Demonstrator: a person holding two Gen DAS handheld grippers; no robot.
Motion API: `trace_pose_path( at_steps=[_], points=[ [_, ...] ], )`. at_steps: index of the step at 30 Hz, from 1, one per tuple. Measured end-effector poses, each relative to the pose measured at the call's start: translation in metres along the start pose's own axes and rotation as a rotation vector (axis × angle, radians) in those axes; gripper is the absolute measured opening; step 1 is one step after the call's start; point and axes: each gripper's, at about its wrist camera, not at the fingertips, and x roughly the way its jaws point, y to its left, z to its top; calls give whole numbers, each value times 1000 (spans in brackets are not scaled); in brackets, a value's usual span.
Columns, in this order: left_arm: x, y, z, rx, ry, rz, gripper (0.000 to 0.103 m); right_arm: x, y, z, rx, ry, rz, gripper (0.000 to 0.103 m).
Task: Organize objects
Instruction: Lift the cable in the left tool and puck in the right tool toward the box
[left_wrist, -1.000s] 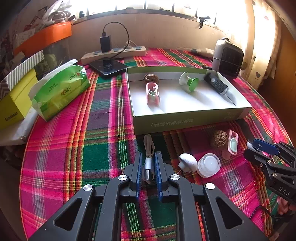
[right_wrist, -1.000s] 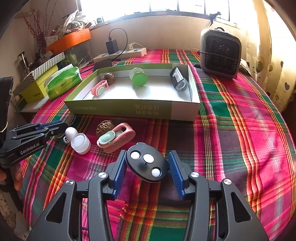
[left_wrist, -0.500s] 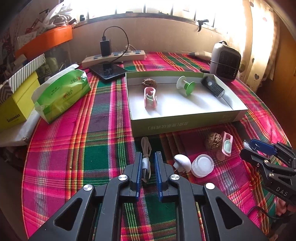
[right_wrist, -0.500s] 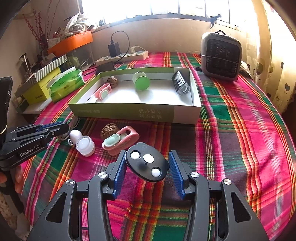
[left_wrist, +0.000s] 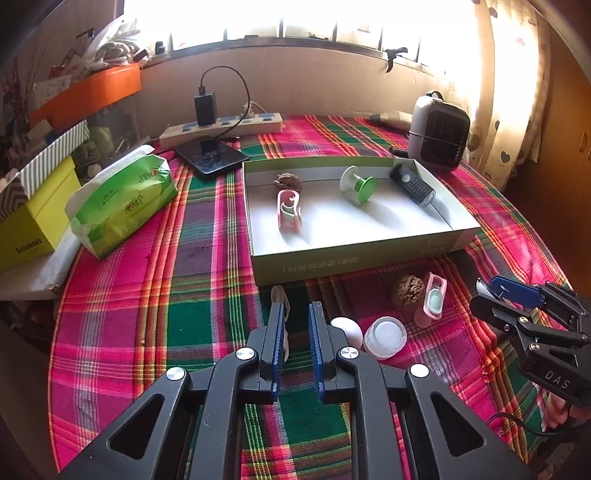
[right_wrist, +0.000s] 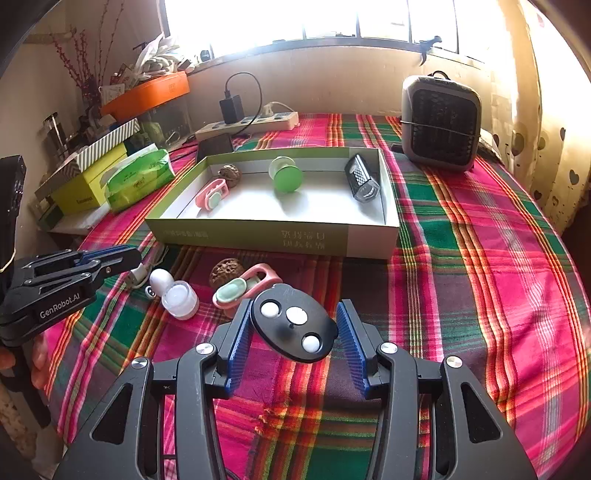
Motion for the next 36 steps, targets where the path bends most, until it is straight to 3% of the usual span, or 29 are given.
trace_pose_path(
  at_steps=[20, 36],
  points=[
    [-5, -11, 20, 25, -39, -18, 12, -4, 0, 23, -19, -41, 17, 47],
    [-14, 2, 16, -7, -61, -40, 12, -3, 0, 27, -27, -48, 35, 47]
  ],
)
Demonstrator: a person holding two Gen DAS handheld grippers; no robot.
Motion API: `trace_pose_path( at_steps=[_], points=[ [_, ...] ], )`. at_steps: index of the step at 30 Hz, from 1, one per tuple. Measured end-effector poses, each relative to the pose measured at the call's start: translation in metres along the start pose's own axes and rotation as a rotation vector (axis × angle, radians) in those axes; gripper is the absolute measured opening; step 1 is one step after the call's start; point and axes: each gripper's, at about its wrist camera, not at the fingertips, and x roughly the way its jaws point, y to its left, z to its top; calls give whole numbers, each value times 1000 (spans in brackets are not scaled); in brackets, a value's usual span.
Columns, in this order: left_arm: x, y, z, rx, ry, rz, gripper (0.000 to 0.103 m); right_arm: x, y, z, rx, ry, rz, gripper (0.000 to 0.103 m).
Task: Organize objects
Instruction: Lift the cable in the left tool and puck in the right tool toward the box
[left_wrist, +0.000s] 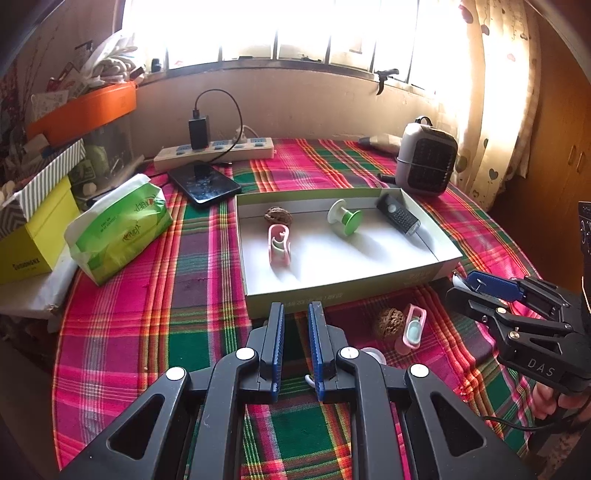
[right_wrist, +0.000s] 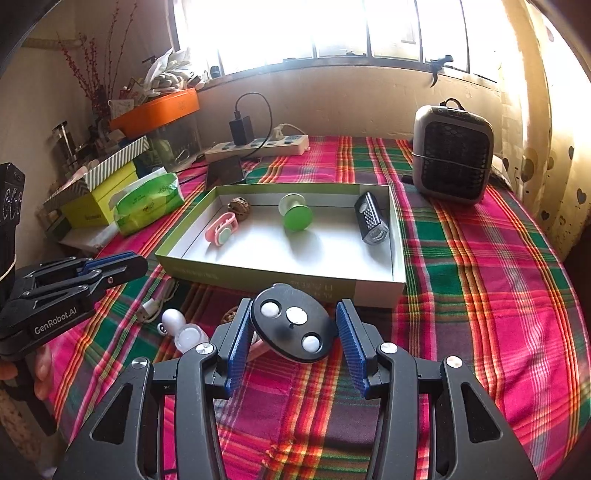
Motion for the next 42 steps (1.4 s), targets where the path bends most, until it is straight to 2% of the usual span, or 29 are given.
trace_pose_path(
  at_steps=[6, 10, 18, 26, 29, 36, 42],
  points=[
    [8, 12, -15, -14, 55, 1, 14, 3, -1, -3, 4, 10, 10, 47],
    [11, 16, -21, -16, 76, 5, 30, 5, 0, -3, 1, 14, 18, 47],
    [31, 16, -28, -3, 136, 36, 34, 8, 1, -4, 3, 23, 21, 47],
    [41, 21, -25, -23, 150, 66, 34, 8, 1, -5, 2, 28, 20, 47],
    [41, 17, -28, 5, 149, 83, 34, 9, 0, -4, 4, 30, 18, 47],
    [41, 17, -26, 6, 140, 110, 16, 9, 1, -4, 4, 31, 15, 47],
    [40, 18, -27, -2, 138, 114, 13, 8, 3, -5, 2, 29, 14, 47]
  ],
)
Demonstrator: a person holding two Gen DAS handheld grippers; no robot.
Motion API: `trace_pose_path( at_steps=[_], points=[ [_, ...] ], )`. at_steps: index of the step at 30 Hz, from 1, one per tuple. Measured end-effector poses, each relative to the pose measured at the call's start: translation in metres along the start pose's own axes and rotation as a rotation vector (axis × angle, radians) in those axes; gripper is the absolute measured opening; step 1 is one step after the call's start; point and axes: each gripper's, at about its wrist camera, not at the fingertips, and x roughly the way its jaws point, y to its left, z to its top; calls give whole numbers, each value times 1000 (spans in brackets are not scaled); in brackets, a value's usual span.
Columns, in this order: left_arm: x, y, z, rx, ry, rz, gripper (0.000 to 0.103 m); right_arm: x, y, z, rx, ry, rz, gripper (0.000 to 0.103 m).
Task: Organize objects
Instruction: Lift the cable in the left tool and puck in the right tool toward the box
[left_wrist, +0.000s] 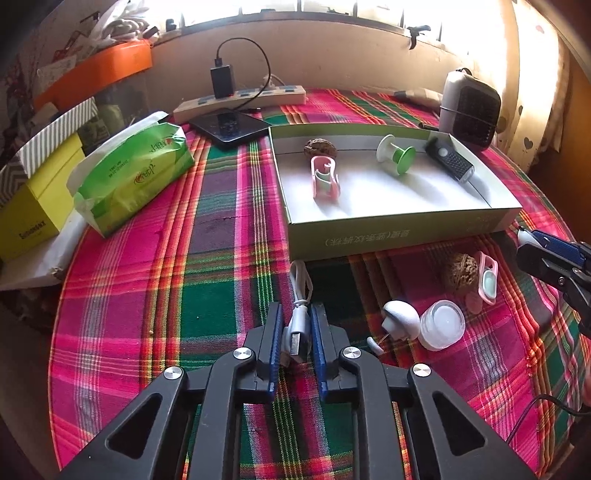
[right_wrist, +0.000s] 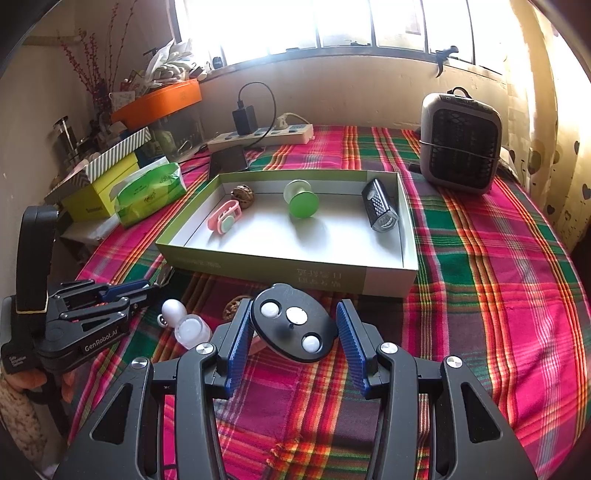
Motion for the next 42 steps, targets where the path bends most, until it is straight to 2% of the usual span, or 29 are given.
trace_pose_path(
  at_steps=[25, 42],
  points=[
    [-42, -16, 7, 5, -105, -59, 13, -10, 10, 1, -19, -20, 0, 47],
    [-39, -31, 32, 28, -130, -89, 13, -11, 4, 23, -29, -53, -13, 47]
  ],
)
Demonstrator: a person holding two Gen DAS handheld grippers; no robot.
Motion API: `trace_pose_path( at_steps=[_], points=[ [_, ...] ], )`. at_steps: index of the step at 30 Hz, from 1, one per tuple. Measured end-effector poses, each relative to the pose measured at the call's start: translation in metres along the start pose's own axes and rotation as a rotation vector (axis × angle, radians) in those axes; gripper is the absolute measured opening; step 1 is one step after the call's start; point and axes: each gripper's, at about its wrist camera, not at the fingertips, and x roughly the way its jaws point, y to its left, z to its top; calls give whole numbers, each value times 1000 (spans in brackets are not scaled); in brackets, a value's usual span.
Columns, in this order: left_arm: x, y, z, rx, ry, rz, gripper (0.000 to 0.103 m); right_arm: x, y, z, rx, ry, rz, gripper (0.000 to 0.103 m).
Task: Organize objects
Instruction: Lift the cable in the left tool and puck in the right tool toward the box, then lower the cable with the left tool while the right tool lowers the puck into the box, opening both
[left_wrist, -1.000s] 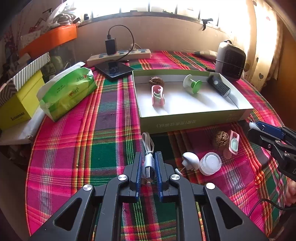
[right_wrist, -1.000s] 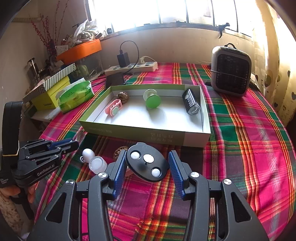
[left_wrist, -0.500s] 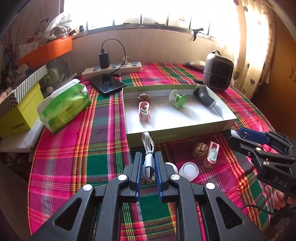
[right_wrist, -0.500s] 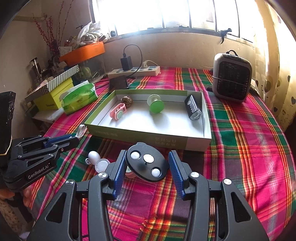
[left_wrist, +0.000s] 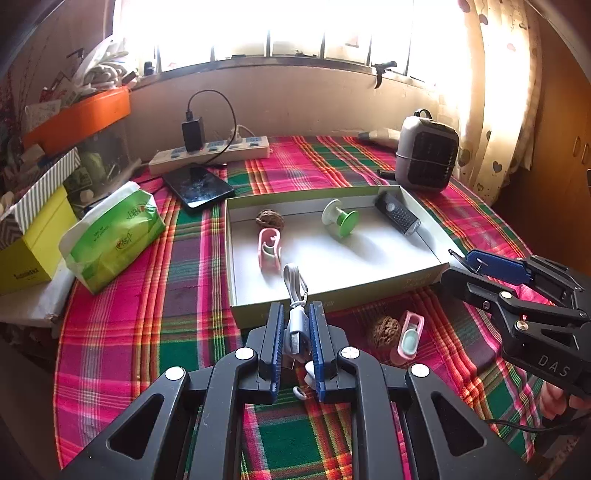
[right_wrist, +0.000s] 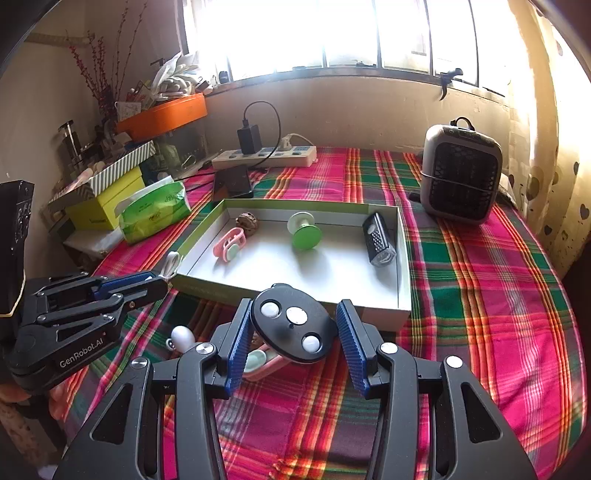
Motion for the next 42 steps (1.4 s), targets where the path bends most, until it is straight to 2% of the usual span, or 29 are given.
trace_pose_path(
  at_steps=[22, 28, 42],
  points=[
    [25, -1, 21, 3, 8, -23, 13, 16, -21, 14, 15, 6, -22, 47],
    [35, 0, 29, 0, 12, -33, 13, 25, -26, 29, 5, 2, -31, 47],
    [73, 2, 53, -14, 55, -38, 13, 73, -42, 55, 6, 71, -23, 47]
  ],
)
